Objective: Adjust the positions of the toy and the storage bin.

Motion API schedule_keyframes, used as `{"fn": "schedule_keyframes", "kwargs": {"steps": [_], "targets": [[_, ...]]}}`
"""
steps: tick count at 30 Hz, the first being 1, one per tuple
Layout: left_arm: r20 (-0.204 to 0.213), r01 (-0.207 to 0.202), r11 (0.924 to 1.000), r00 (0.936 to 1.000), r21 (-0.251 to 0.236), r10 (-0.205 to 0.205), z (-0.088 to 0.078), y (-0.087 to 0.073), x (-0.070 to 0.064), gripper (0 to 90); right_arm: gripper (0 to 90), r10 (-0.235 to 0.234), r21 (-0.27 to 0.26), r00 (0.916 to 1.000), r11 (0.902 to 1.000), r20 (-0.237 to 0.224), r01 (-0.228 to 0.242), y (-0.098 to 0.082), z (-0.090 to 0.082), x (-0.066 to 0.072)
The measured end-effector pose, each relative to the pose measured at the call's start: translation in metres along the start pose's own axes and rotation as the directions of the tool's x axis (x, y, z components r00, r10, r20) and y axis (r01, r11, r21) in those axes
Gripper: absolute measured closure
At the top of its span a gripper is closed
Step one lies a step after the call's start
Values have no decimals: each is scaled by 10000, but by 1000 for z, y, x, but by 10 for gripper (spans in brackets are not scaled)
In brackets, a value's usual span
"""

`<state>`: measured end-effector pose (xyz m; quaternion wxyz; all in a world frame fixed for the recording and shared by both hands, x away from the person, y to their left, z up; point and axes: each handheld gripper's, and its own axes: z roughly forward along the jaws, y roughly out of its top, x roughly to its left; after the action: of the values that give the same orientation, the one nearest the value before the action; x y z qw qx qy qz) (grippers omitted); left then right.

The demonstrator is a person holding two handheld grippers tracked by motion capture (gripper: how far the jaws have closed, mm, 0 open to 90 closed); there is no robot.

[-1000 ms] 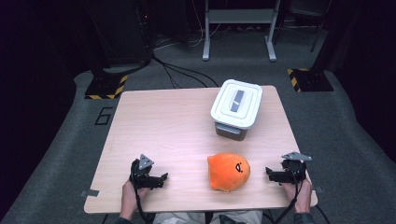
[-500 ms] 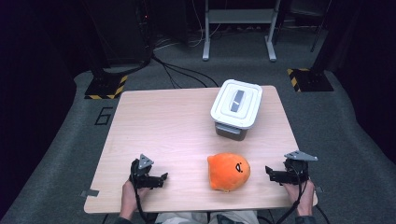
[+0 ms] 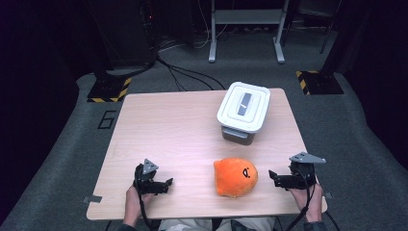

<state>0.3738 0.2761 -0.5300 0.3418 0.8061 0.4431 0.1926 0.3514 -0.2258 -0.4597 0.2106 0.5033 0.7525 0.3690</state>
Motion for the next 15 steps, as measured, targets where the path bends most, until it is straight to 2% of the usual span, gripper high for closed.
{"fn": "schedule_keyframes", "kwargs": {"steps": [5,15], "targets": [[-12,3,10000,10000,-10,-3,0,0,0,54,10,-183,-13,9998,9998,-113,183,5,-1,7],[-7,-42,10000,10000,14,42,0,0,0,54,5,-507,-154,9965,9986,-669,498,18,-2,25]]}}
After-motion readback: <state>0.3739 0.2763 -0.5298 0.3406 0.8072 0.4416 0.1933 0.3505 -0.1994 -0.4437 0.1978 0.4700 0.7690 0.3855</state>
